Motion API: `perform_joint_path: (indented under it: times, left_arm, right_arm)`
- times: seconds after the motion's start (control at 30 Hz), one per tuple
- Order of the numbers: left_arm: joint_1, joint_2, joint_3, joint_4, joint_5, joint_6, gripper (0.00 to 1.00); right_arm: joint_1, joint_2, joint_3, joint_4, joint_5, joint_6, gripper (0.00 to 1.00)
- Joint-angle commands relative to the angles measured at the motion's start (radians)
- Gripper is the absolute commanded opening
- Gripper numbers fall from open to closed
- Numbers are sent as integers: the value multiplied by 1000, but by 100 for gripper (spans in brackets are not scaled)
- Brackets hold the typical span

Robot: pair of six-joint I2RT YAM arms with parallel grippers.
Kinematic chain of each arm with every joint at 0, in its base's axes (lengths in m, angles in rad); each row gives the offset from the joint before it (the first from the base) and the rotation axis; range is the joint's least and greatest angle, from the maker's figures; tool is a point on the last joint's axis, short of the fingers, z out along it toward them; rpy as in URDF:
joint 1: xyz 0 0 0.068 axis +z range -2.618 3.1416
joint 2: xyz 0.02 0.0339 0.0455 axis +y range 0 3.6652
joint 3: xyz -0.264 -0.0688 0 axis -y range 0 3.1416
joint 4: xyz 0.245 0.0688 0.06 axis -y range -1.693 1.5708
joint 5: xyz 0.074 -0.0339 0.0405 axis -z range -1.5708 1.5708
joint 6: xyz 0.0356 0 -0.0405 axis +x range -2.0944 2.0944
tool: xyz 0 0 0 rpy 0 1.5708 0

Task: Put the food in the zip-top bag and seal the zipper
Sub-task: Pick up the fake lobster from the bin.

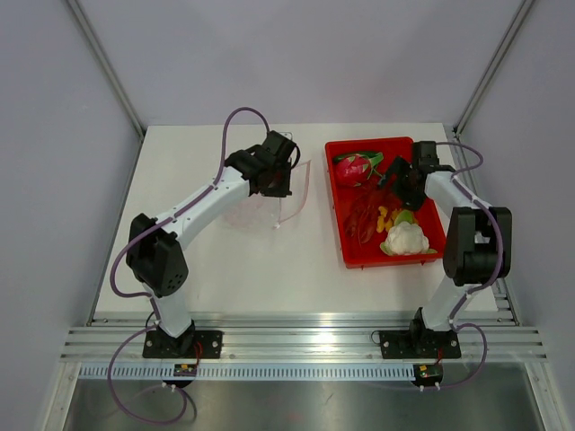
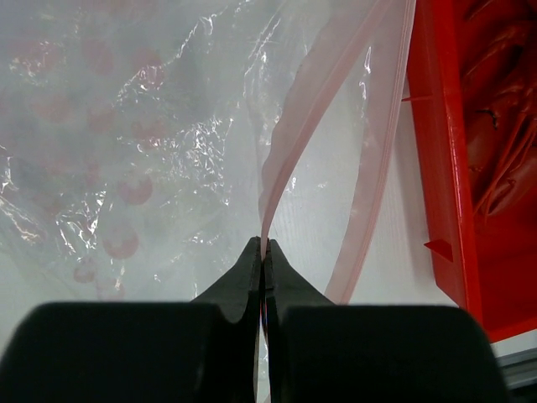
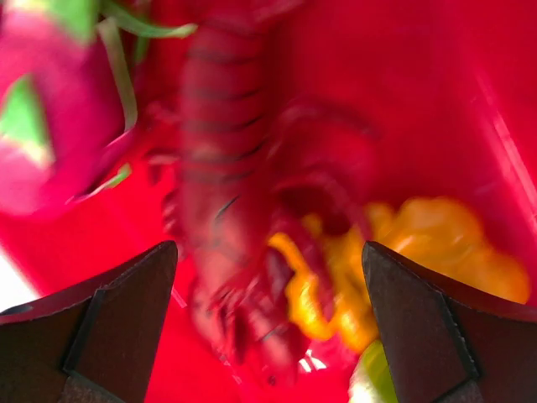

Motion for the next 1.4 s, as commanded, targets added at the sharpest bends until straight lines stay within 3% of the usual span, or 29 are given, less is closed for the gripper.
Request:
perform_joint_path:
  times: [0.0, 0.2, 0.57, 0.77, 0.83, 1.03, 1.2, 1.23, 1.37]
  left_arm:
    - [-1, -28, 20, 36, 28, 11, 0]
    - [1, -25, 17, 39, 47, 14, 0]
    - [1, -33, 1, 43, 65, 14, 0]
    - [1, -34, -7, 45, 73, 14, 0]
    - [1, -29, -6, 46, 81, 14, 0]
    - [1, -33, -12, 48, 85, 13, 0]
    - [1, -34, -18, 50, 93, 11, 0]
    - [1, -36, -21, 51, 94, 11, 0]
    - [1, -37, -29, 56, 96, 13, 0]
  right_arm:
    - [-56, 48, 55, 46, -120, -49, 99]
    - [-73, 140, 85, 112, -214, -63, 99]
    - [-78, 184, 29, 382, -447, -28, 98]
    - [-78, 118, -94, 560, -455, 8, 83]
    - [-78, 92, -119, 598, -444, 11, 73]
    - [-78, 78, -123, 577, -424, -5, 50]
    - [-78, 44, -120, 560, -399, -5, 15]
    - [-78, 33, -120, 548, -395, -6, 3]
    - [-76, -63, -105, 485, -369, -28, 0]
